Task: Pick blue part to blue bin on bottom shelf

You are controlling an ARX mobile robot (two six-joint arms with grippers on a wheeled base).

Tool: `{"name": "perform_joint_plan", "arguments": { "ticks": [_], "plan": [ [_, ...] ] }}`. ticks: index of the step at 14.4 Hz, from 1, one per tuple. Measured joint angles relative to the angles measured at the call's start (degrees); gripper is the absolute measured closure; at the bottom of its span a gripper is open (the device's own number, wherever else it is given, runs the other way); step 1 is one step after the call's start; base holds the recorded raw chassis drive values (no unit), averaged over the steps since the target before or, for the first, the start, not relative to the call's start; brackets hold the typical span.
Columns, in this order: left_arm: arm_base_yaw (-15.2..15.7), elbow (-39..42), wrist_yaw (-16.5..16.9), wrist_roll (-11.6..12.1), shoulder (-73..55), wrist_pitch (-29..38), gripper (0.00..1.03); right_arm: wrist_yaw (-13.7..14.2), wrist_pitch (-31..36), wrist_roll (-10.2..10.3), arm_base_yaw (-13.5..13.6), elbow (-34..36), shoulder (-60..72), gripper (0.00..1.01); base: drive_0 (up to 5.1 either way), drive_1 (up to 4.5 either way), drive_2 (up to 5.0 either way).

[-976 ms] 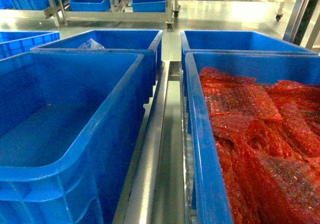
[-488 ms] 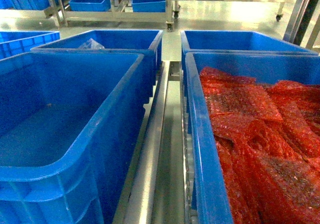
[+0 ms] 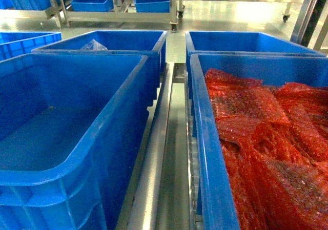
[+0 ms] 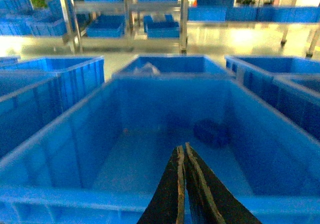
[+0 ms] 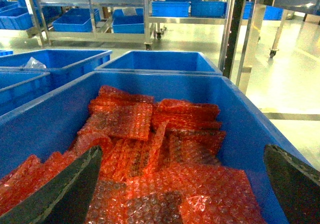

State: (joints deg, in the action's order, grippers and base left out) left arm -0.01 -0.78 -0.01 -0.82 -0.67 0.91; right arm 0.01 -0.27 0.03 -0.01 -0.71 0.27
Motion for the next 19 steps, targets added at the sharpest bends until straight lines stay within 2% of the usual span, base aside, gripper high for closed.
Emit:
{"name": "perform_joint_plan", "arguments": {
  "ticks": [9,10,13,15,16,18,19],
  "plan": [
    [0.00,0.15,-0.02,0.00,0.04,-1.14,1.01,0.00,0.00,-0.02,0.00,0.00,0.00,0.03,0.0,0.00,0.0],
    [0.00,0.15,0.00,0.00,0.04,-1.14,0.86,0.00,0.00,-0.02,0.00,0.00,0.00,0.03,0.0,0.00,0.0],
    [0.00,0.15,0.00,0.00,0.04,-1.14,0.57,0.00,0.00,-0.02,0.00,0.00,0.00,0.03,0.0,0.00,0.0],
    [0.00,0.15,0.00,0.00,0.04,-1.14,0.32,0.00,0.00,-0.02,0.00,0.00,0.00,0.03,0.0,0.00,0.0],
    [0.00,0.15,0.00,0.02,0.04,-1.14,0.30,0.00,0.00,-0.02,0.00,0.00,0.00,0.03,0.0,0.00,0.0],
    [0.00,0.15,0.00,0.02,0.04,-1.14,0.08,0.00,0.00,-0.02,0.00,0.00,0.00,0.03,0.0,0.00,0.0],
    [0.00,0.15,0.00,0.07,0.04,-1.14,0.05,0.00,0.00,-0.02,0.00,0.00,0.00,0.03,0.0,0.00,0.0]
  ]
}}
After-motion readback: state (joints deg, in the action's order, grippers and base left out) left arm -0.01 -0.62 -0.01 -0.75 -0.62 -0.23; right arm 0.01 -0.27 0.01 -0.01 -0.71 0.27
